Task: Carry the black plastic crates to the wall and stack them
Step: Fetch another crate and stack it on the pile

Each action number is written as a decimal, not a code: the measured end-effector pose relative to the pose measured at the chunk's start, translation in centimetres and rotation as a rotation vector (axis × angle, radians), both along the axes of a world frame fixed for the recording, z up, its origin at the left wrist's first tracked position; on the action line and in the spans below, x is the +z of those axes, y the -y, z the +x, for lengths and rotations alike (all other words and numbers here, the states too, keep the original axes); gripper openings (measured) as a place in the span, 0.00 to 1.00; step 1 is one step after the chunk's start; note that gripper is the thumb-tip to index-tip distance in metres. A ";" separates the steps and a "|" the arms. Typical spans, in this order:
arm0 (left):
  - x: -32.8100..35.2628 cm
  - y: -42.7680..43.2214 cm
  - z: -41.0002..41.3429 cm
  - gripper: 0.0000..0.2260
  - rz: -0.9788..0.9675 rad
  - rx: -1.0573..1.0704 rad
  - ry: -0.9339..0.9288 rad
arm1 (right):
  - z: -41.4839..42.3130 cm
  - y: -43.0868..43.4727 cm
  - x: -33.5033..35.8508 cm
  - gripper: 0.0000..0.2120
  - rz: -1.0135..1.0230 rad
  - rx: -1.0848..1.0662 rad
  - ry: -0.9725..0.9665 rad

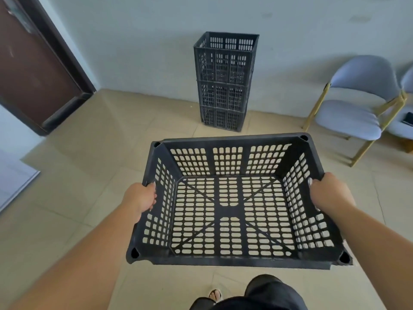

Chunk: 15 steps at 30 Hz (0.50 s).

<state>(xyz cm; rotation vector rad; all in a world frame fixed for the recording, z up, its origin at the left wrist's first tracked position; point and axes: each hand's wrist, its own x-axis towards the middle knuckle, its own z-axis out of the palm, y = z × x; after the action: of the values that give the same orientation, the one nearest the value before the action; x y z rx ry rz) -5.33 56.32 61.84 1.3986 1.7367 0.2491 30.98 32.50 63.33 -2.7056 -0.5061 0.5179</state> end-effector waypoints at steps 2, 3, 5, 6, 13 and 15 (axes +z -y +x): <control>0.0 -3.4 1.3 0.16 0.003 0.006 0.004 | 1.2 -3.2 0.0 0.17 0.004 -0.007 0.001; -0.1 -5.0 2.1 0.16 0.005 0.005 0.000 | 2.0 -4.7 -0.1 0.17 0.003 -0.014 -0.006; -0.2 -8.4 3.9 0.16 0.008 0.005 -0.007 | 3.8 -7.8 -0.5 0.16 0.012 -0.019 -0.024; -0.3 -10.1 5.0 0.16 0.006 0.005 -0.012 | 4.9 -9.4 -0.7 0.16 0.019 -0.016 -0.033; 0.4 -21.2 13.1 0.18 0.000 0.042 -0.066 | 13.2 -21.9 -1.2 0.16 0.039 0.020 -0.094; 1.0 -24.1 14.8 0.17 0.023 0.039 -0.063 | 15.3 -25.5 -0.5 0.16 0.041 0.037 -0.093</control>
<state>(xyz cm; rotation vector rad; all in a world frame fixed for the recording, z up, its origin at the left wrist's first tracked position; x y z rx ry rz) 9.44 80.38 62.87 1.4037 1.8189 0.2496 46.33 58.00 62.87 -2.6232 -0.5367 0.6331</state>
